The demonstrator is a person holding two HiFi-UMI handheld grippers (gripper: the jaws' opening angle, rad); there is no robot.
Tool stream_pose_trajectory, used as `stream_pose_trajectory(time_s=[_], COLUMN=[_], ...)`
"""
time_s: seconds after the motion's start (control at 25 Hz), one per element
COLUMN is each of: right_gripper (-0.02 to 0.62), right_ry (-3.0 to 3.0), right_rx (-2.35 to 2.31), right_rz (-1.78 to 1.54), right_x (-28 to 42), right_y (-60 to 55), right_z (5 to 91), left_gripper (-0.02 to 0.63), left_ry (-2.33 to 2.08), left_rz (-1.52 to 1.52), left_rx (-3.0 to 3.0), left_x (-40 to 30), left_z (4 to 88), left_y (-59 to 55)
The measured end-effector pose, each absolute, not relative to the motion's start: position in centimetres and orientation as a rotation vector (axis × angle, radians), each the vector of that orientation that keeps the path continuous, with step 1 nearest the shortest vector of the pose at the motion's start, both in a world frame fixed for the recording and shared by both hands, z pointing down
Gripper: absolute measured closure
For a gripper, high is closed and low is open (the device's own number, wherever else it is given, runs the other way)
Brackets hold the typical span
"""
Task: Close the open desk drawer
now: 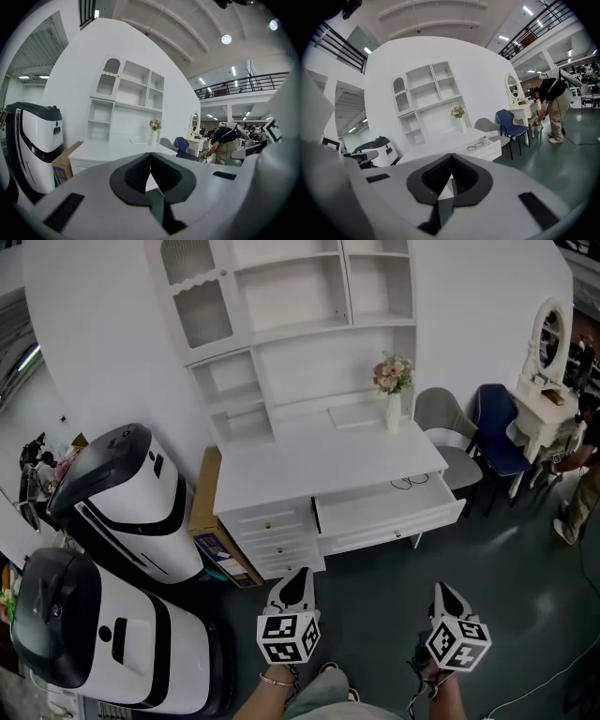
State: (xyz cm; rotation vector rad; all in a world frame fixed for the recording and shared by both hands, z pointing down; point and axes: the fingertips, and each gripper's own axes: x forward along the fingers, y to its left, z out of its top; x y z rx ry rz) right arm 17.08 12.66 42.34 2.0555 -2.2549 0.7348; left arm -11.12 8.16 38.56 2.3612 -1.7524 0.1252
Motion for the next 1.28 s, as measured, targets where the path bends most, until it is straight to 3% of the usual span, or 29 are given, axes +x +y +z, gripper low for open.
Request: stream_pose_trajectory(time_s=[1.28], right_gripper=[0.588], right_ry=[-2.198], right_rx=[2.077], right_rz=[0.653], right_x=[18.6], right_y=[-13.9], right_z=[40.7], left_gripper=[0.587], left_ry=[-1.665], left_rz=[0.070], left_rx=[2.389], left_x=[-8.3], left_z=[38.2], left_y=[-19.5])
